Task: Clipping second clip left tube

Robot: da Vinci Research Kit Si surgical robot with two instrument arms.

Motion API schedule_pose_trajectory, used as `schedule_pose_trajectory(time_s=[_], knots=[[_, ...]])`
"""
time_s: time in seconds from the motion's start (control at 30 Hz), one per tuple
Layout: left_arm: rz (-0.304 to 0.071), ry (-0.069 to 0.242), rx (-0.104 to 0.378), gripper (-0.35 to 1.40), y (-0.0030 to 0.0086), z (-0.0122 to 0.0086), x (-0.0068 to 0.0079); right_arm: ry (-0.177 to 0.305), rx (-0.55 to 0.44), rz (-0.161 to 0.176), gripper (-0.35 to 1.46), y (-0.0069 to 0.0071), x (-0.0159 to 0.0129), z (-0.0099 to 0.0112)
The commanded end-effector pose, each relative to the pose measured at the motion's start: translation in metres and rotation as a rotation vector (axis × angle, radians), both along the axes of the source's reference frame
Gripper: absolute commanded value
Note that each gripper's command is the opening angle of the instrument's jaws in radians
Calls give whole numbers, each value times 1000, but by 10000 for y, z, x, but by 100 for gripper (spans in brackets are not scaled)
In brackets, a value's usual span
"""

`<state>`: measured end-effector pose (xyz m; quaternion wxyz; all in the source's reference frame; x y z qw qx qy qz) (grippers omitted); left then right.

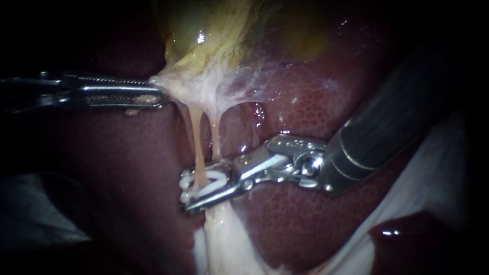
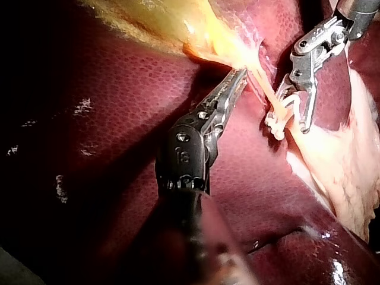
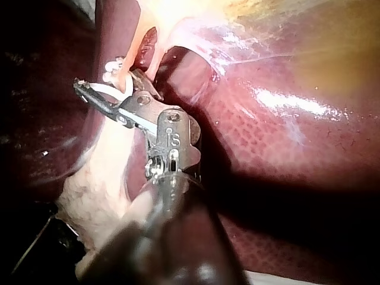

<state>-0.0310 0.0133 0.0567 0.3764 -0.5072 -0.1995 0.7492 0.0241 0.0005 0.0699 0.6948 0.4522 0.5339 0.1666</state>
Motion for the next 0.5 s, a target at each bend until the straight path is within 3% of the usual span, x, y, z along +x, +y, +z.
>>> schedule_pose_trajectory(time_s=[0.03,0.27,0.5], knots=[[0,0,0,-35,0,0,0,-1,-1,0,50,-1,1,0],[0,0,0,-35,0,0,0,-1,-3,-1,49,-4,6,2],[0,0,0,-35,0,0,0,20,1,-6,49,-13,8,-12]])
